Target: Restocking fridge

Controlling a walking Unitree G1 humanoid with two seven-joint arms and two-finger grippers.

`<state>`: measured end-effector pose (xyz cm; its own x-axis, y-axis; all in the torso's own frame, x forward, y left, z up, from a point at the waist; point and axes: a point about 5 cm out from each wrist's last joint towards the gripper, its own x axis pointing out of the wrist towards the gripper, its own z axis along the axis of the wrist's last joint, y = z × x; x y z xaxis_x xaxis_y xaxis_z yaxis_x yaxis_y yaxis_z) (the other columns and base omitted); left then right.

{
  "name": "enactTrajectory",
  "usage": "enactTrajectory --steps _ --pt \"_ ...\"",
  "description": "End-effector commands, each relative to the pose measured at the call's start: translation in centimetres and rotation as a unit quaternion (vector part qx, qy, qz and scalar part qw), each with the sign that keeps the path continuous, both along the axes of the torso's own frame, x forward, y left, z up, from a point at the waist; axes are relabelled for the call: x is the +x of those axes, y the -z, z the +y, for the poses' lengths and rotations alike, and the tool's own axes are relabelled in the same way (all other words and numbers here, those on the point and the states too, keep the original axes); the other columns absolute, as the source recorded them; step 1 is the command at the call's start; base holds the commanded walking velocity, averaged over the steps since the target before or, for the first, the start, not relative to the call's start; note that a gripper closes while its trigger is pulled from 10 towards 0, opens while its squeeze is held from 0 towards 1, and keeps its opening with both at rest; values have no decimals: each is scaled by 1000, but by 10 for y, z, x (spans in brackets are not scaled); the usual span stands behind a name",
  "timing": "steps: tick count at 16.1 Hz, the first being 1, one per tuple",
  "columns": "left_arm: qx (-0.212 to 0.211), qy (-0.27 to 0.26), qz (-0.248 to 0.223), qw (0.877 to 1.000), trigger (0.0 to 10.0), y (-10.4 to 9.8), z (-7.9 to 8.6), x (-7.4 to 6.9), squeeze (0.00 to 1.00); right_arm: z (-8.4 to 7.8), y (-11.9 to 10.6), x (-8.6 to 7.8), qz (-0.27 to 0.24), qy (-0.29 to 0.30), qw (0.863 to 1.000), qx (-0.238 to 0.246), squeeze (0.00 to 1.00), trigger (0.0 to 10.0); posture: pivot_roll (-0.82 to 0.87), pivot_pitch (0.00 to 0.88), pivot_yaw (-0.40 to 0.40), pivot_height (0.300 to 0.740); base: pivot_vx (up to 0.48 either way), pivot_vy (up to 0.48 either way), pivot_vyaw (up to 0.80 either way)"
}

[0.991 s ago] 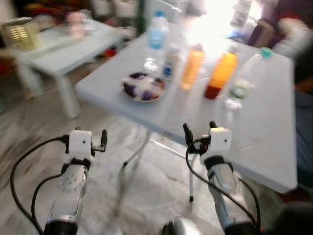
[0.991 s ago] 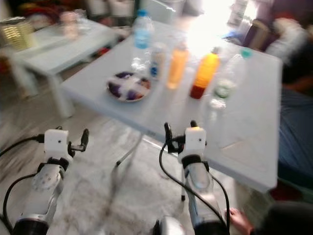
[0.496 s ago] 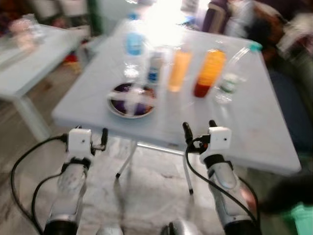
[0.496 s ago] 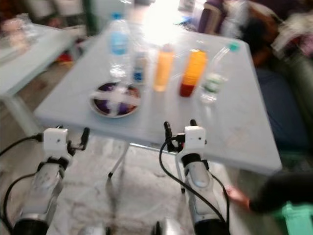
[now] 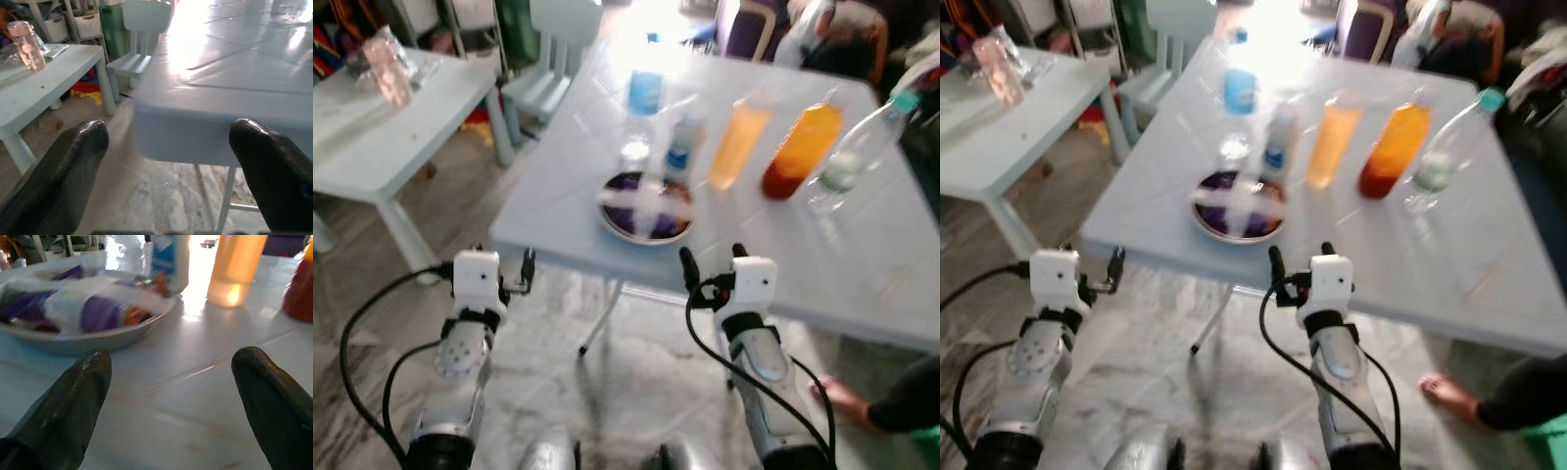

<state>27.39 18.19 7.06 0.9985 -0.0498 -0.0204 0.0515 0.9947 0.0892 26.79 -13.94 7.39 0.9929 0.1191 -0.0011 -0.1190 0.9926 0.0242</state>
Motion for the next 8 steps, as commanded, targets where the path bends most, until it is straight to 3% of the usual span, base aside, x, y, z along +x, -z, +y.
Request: enactTrajectory --steps 1,6,8 --pt "-6 8 4 1000 10000 2 -6 -2 0 -8 3 -1 7 11 1000 -5 0 10000 77 92 -59 740 0 0 0" --pt "-15 7 -2 1000 10000 -3 -1 3 0 -8 3 -2 9 11 1000 -3 0 10000 75 89 -60 740 0 0 0" --pt "-19 6 -13 1000 10000 -10 2 6 0 -8 -5 -1 -14 6 1000 -4 0 10000 75 88 -60 740 0 0 0"
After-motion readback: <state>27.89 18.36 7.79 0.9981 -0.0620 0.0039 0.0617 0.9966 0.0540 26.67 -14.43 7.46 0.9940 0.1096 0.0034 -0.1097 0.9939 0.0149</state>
